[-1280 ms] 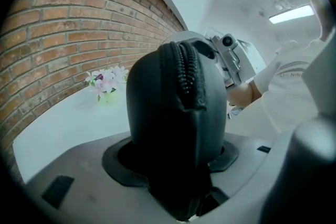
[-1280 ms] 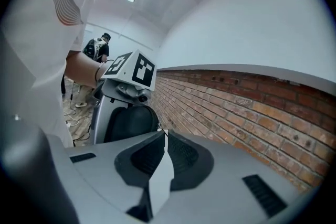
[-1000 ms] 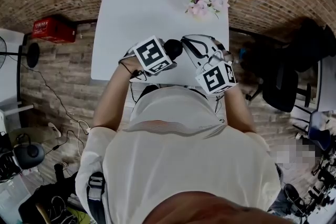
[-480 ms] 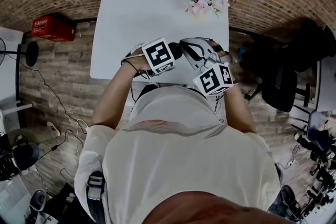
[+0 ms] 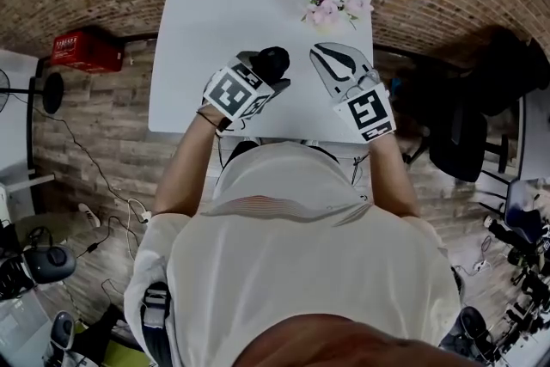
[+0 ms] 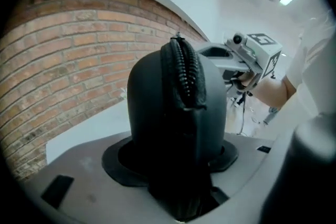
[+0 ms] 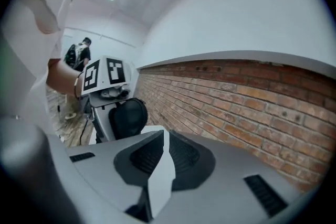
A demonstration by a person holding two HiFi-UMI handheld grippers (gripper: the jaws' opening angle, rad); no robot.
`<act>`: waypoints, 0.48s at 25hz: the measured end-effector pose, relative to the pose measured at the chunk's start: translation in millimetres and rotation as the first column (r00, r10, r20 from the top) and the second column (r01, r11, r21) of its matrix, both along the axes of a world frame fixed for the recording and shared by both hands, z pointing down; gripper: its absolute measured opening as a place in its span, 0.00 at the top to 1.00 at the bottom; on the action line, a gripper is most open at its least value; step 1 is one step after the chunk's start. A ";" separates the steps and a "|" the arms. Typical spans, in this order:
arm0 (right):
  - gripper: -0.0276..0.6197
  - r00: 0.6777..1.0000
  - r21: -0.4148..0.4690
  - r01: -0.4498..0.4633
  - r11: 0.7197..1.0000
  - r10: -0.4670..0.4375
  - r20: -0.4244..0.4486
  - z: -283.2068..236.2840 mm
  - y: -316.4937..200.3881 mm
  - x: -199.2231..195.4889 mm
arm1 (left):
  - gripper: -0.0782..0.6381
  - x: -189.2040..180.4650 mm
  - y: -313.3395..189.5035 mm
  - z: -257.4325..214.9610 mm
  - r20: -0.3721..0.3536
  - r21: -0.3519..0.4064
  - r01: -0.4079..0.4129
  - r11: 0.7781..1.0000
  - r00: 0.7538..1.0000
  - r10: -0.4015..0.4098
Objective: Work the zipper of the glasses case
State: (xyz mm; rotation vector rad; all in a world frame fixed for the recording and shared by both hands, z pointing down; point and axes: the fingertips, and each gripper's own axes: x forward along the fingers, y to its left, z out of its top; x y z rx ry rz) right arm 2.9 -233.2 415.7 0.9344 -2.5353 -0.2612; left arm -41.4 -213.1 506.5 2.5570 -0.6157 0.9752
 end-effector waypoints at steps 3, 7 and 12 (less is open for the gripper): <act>0.85 0.983 -0.064 -0.123 0.990 0.131 0.128 -8.8 -19.5 26.2 | 0.52 -15.0 -26.3 -31.1 -0.132 0.109 0.162 0.981 0.980 -0.147; 0.87 0.921 -0.145 -0.263 0.954 0.293 0.256 -11.5 -37.7 62.7 | 0.52 -50.0 -46.5 -78.6 -0.344 0.205 0.376 0.904 0.892 -0.293; 0.88 0.845 -0.183 -0.359 0.915 0.402 0.352 -16.9 -45.4 97.7 | 0.52 -103.6 -53.9 -118.9 -0.519 0.293 0.617 0.731 0.744 -0.420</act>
